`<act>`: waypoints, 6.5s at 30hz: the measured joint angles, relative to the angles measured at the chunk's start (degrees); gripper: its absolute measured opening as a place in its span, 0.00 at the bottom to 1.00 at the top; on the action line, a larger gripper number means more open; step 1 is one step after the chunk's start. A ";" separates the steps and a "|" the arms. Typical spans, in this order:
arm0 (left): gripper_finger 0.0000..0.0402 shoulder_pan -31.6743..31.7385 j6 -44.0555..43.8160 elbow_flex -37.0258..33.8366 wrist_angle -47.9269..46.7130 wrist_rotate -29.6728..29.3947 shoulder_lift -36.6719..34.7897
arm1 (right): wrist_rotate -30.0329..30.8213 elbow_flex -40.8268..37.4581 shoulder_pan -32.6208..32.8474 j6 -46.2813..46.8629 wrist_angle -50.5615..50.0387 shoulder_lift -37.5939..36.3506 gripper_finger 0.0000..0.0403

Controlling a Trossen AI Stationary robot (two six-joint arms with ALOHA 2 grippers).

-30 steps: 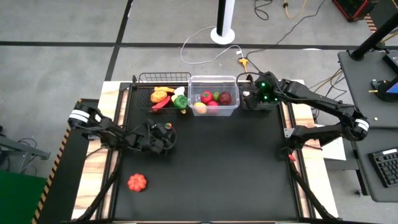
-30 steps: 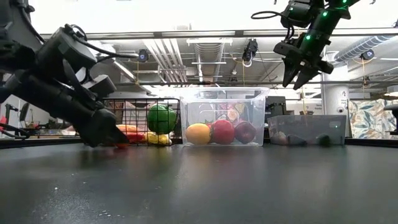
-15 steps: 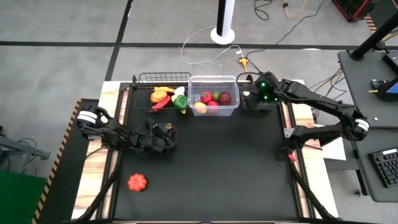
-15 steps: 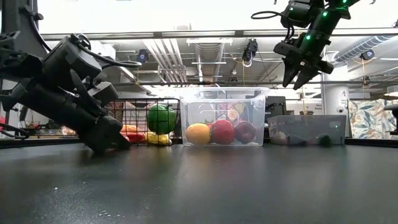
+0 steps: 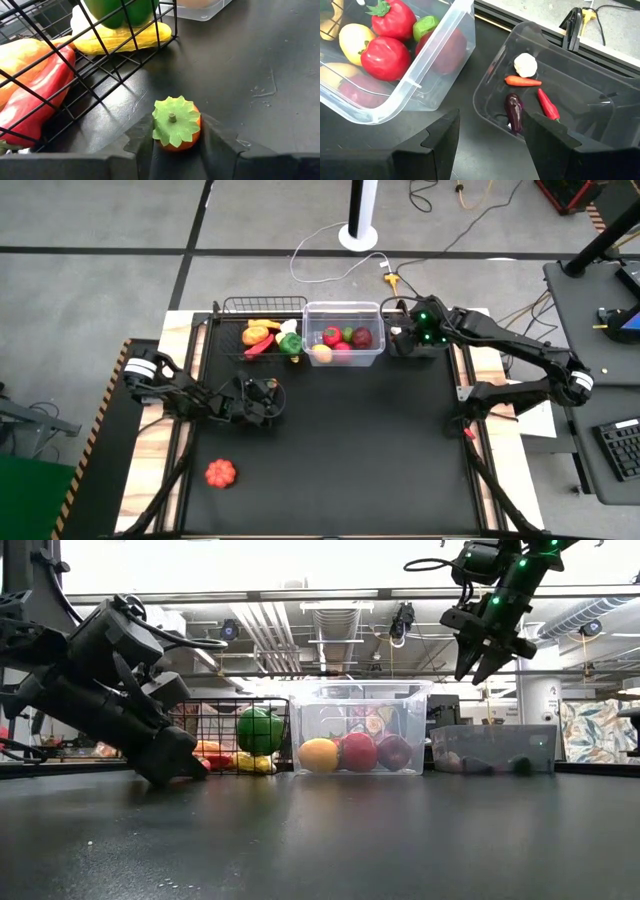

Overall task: Sort produce into baskets
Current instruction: Put the orange tomato into the transparent bin

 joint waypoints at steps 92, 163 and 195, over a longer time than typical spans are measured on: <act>0.29 -9.65 1.63 13.88 26.58 36.59 -15.05 | 18.42 0.37 58.38 -69.27 76.19 25.57 0.50; 0.35 -9.42 4.03 22.87 29.44 36.56 -5.38 | 18.27 1.78 58.34 -69.71 71.92 25.46 0.30; 0.61 -13.95 -20.99 32.59 -55.52 17.13 -21.55 | 3.25 45.42 23.41 -17.45 -1.04 34.09 0.29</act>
